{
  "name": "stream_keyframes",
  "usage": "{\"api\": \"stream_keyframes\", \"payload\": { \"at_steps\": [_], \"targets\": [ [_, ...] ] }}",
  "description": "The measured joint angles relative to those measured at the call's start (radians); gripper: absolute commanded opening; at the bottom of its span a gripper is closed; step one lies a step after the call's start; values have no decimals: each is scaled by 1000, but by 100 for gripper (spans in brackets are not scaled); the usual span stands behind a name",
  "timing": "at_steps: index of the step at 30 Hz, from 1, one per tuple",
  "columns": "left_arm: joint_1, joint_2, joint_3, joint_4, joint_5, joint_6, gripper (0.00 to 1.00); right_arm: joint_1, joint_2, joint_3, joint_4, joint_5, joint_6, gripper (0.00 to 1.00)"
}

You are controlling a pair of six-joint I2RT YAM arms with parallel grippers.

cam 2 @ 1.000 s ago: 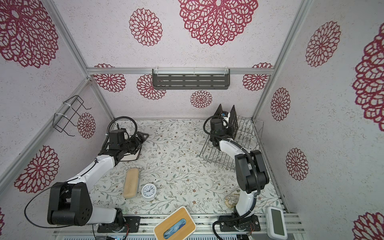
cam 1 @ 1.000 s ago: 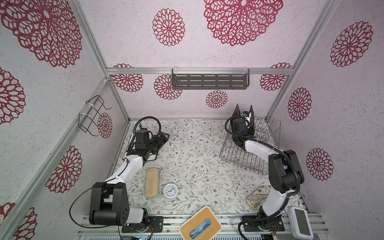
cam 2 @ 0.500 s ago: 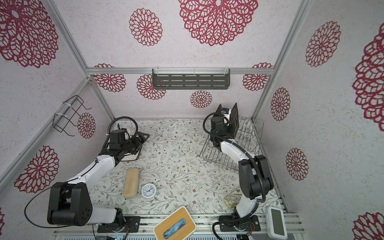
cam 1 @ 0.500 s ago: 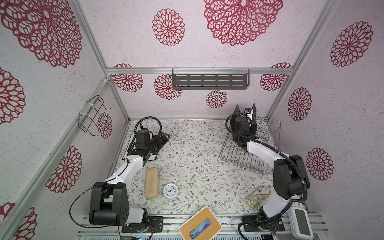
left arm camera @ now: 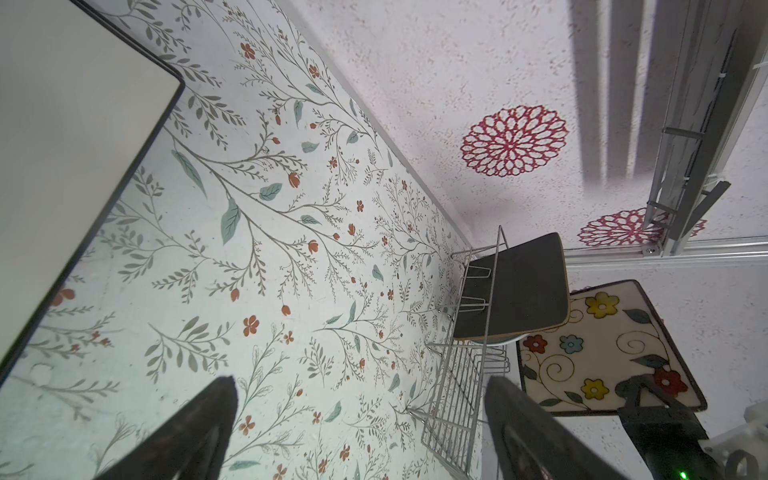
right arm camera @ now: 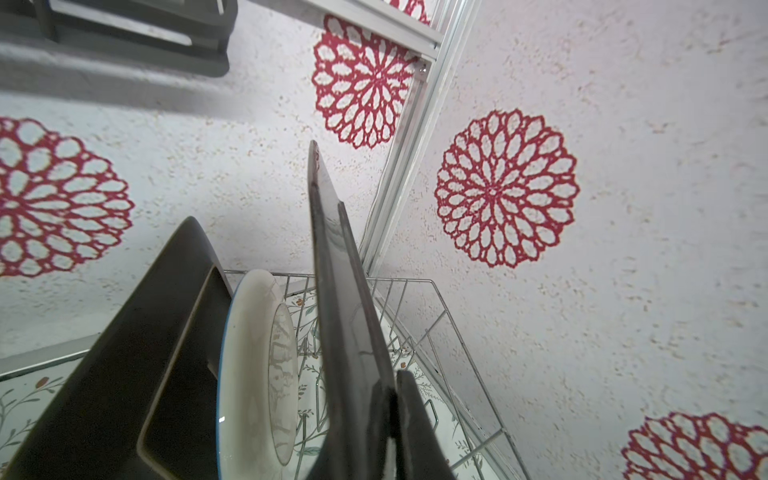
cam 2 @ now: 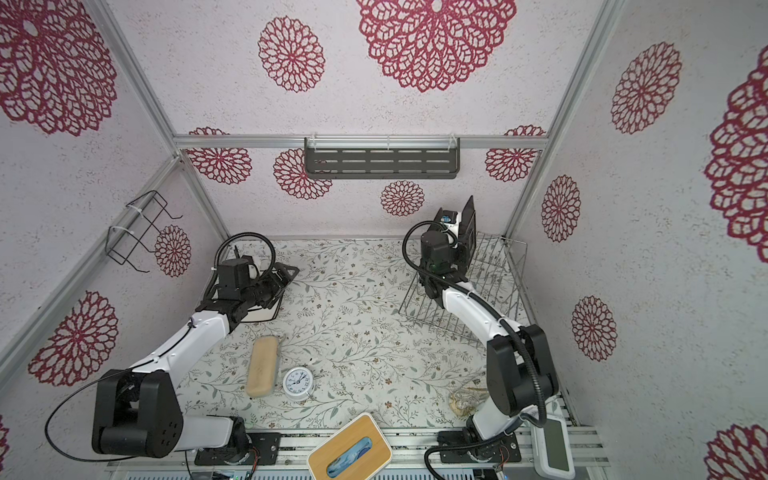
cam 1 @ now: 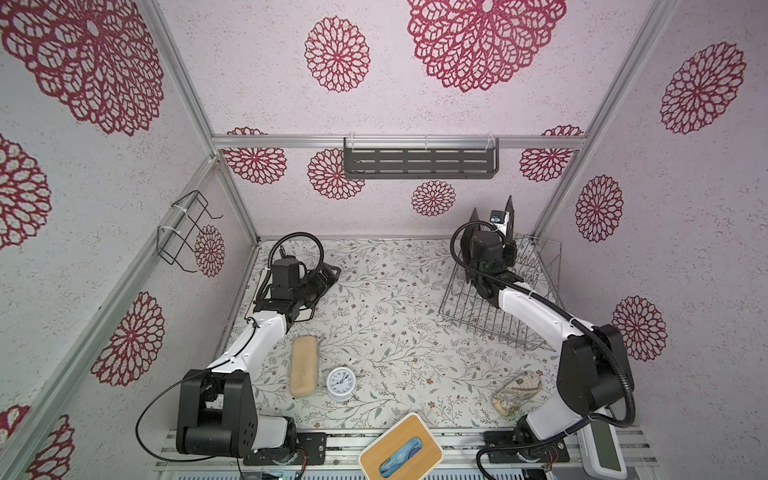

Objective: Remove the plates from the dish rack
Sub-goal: 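Lift the floral plate up out of the rack with the right gripper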

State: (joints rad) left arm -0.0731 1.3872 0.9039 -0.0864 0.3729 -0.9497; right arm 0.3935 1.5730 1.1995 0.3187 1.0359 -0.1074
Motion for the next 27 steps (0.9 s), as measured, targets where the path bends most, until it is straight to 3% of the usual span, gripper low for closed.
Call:
{"api": "stream_keyframes", "payload": {
  "at_steps": [12,27],
  "targets": [
    [-31,-1,0,16,3,-35,97,39,-181,-107,19,18,-22,0],
    [-83,-2,19,69,7,-90,97,98,-497,-125,-164,-70,147,0]
  ]
}}
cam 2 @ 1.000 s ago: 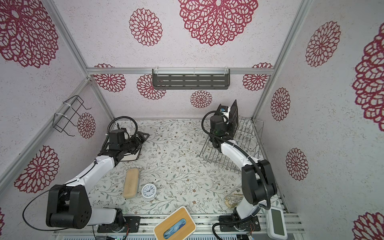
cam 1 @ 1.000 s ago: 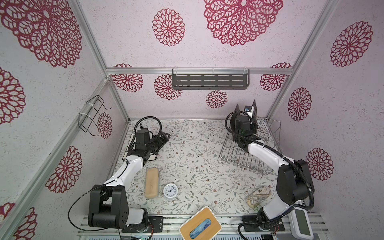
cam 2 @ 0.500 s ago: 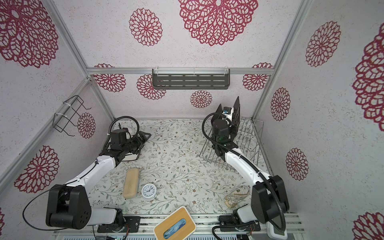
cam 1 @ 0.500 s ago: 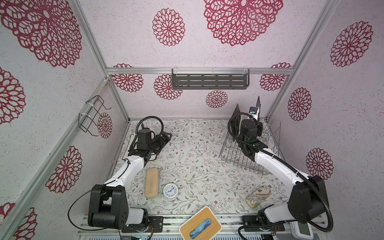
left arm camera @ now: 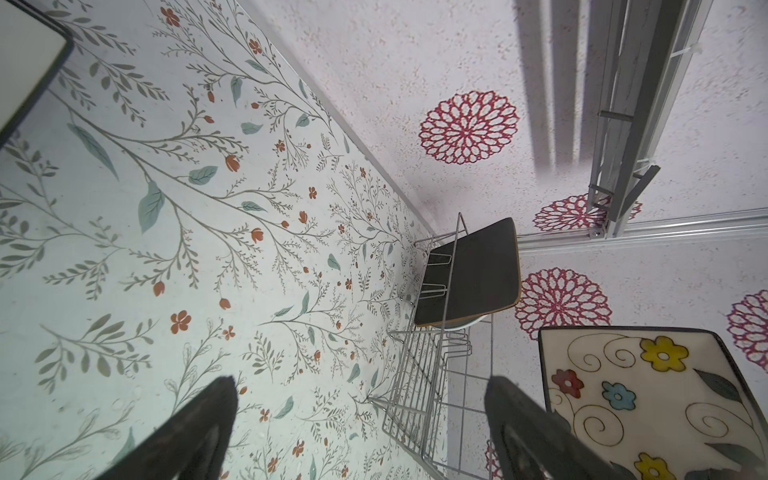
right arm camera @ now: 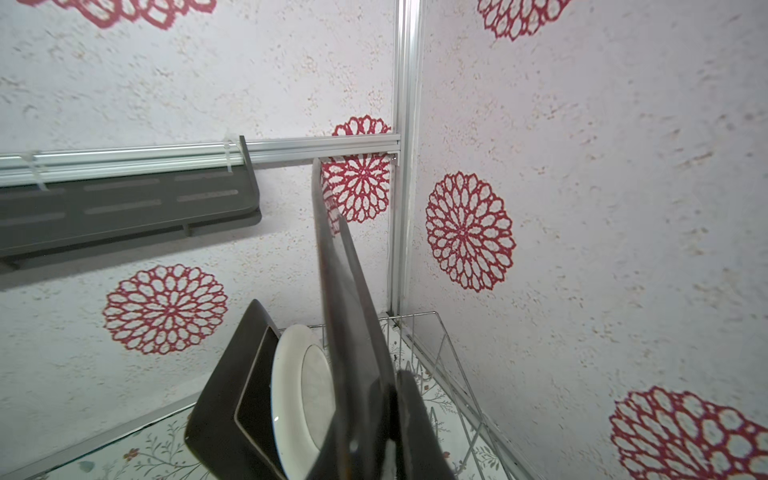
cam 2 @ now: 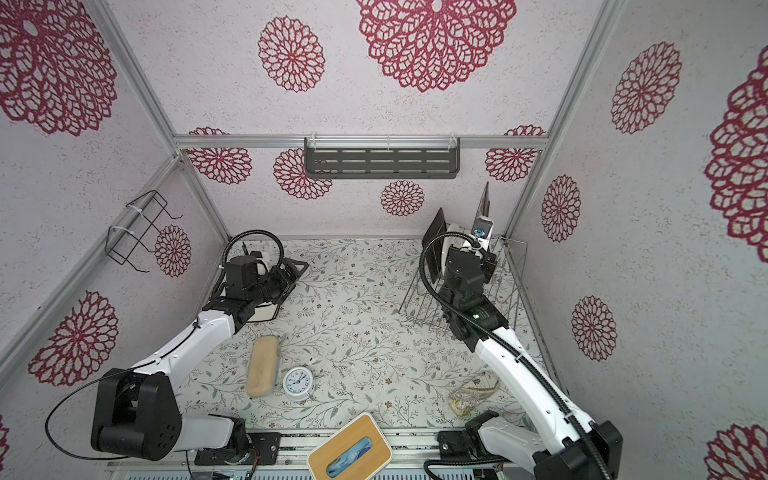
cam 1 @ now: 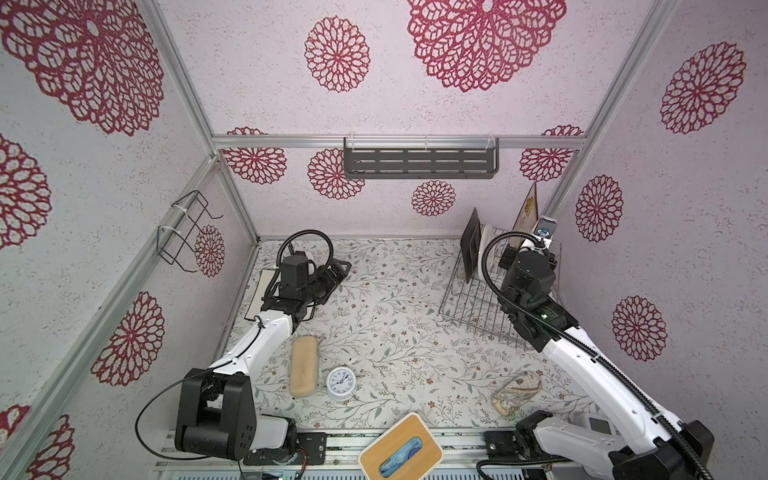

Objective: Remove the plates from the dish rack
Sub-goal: 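Lift the floral plate up out of the rack with the right gripper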

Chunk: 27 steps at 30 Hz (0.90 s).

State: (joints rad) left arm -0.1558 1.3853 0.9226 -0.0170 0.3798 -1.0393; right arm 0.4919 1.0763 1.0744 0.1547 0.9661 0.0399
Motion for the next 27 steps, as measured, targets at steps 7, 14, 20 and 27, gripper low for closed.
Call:
{"api": "stream_keyframes", "payload": {
  "at_steps": [7,14,20,27],
  "targets": [
    [-14,0,16,12,1,-9,97,0,-78,-8,-69,-160,161,0],
    [-14,0,17,12,1,-9,97,0,-101,-27,-95,-315,312,0],
    [-14,-5,18,12,1,-10,97,2,-101,-68,-104,-410,408,0],
    [-14,-13,19,15,4,-13,97,2,-101,-120,-104,-494,504,0]
  ]
}}
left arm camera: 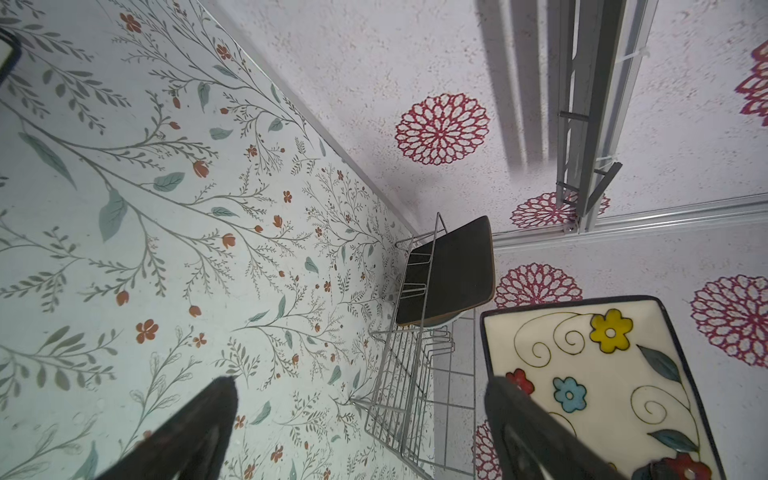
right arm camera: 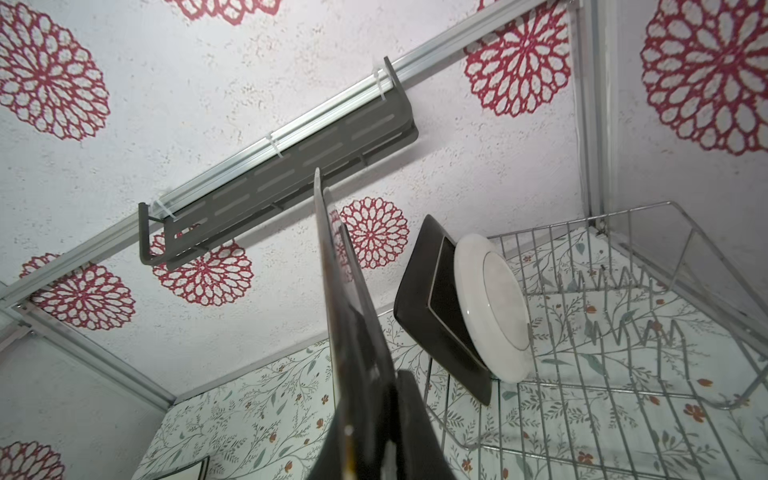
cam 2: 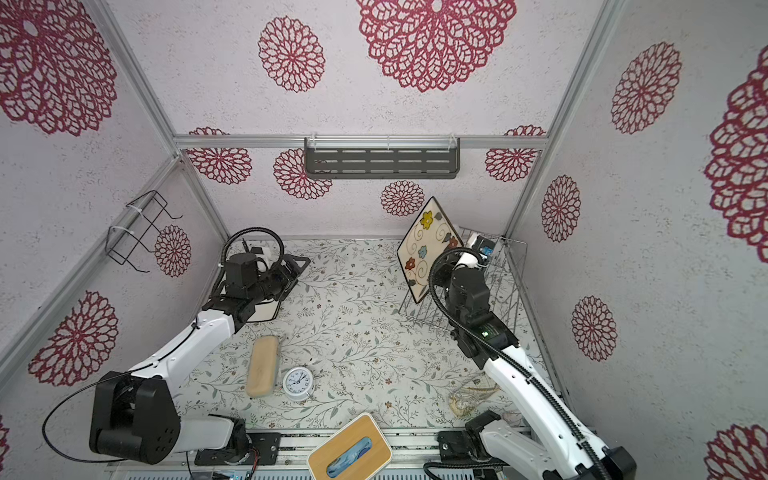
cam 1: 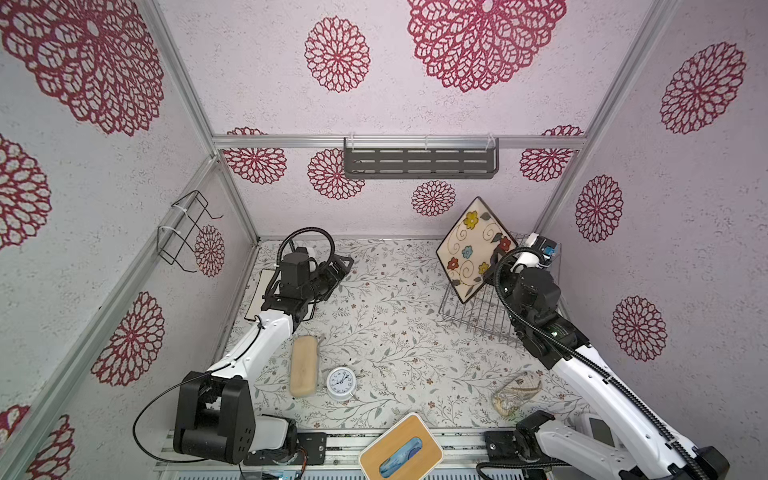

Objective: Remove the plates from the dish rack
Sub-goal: 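Lift the floral plate up out of the rack with the right gripper, then carry the floral plate toward the left gripper while the left gripper grasps its edge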

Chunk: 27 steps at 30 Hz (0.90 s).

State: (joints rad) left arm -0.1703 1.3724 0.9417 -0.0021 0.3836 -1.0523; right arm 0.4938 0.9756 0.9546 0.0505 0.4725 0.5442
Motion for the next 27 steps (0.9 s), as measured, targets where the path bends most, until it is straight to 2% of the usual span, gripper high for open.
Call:
{"api": "stream_keyframes", "payload": {
  "at_steps": [6,18,27],
  "targets": [
    [0,0,0,6,6,-11,97,0,2,-37,25,-68,87,0],
    [0,0,0,34,23,-33,97,0,83,-135,240,-214,291,0],
    [-21,11,0,113,47,-87,97,3,151,-209,394,-244,452,0]
  ]
}}
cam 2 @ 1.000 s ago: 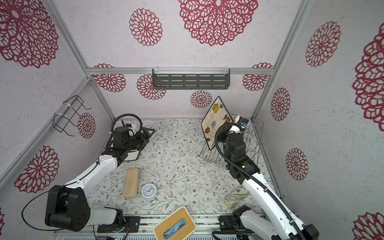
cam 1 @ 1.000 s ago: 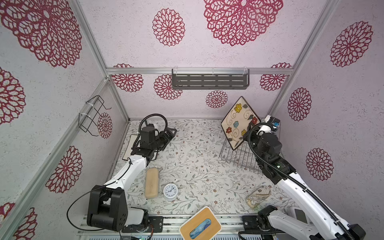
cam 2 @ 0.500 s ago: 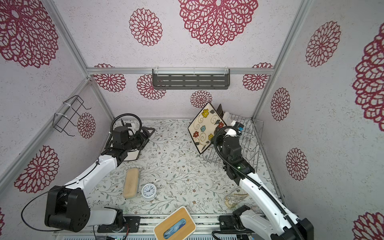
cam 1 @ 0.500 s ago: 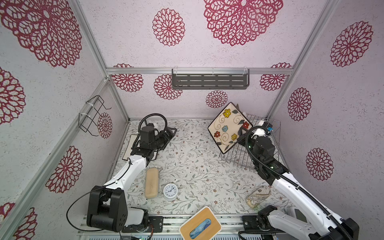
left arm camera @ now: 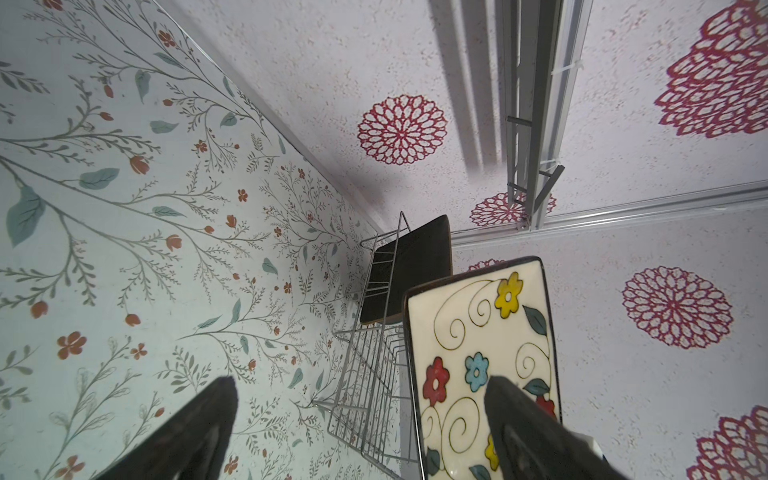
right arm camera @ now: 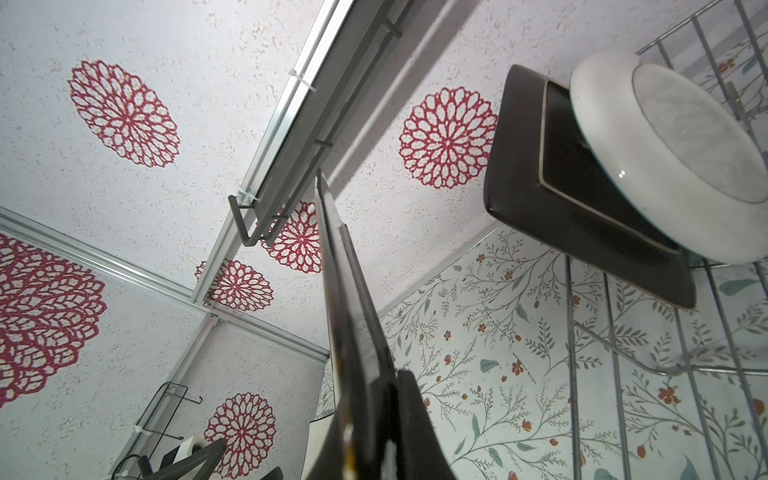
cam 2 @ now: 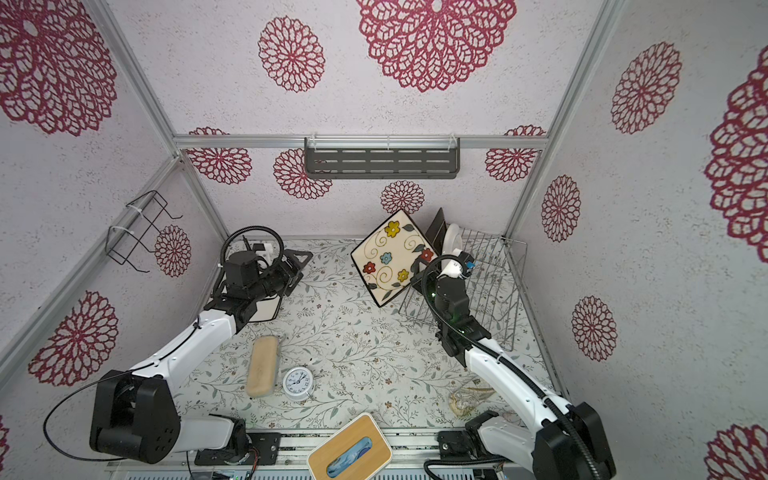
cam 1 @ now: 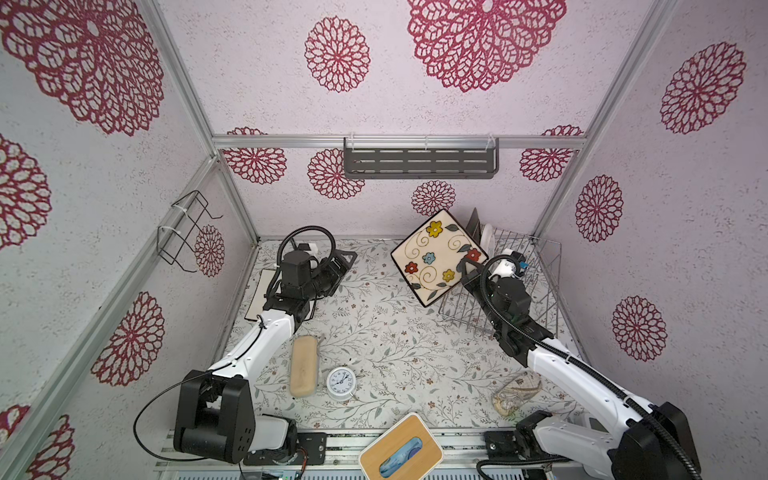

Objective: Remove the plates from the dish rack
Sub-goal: 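Carry the floral plate toward the left gripper while the left gripper grasps its edge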

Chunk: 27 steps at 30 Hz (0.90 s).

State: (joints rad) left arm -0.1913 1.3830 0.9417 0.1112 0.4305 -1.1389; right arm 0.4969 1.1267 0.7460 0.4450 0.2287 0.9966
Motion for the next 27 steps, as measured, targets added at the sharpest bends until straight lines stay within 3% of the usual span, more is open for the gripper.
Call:
{"api": "stream_keyframes", "payload": {
  "at_steps": [22,27],
  "targets": [
    [-152,153,10,160,9,-86,100,72,100,-19,119,-2,150,0],
    [-177,175,20,194,11,-103,95,78,129,-19,132,-3,184,0]
  ]
}}
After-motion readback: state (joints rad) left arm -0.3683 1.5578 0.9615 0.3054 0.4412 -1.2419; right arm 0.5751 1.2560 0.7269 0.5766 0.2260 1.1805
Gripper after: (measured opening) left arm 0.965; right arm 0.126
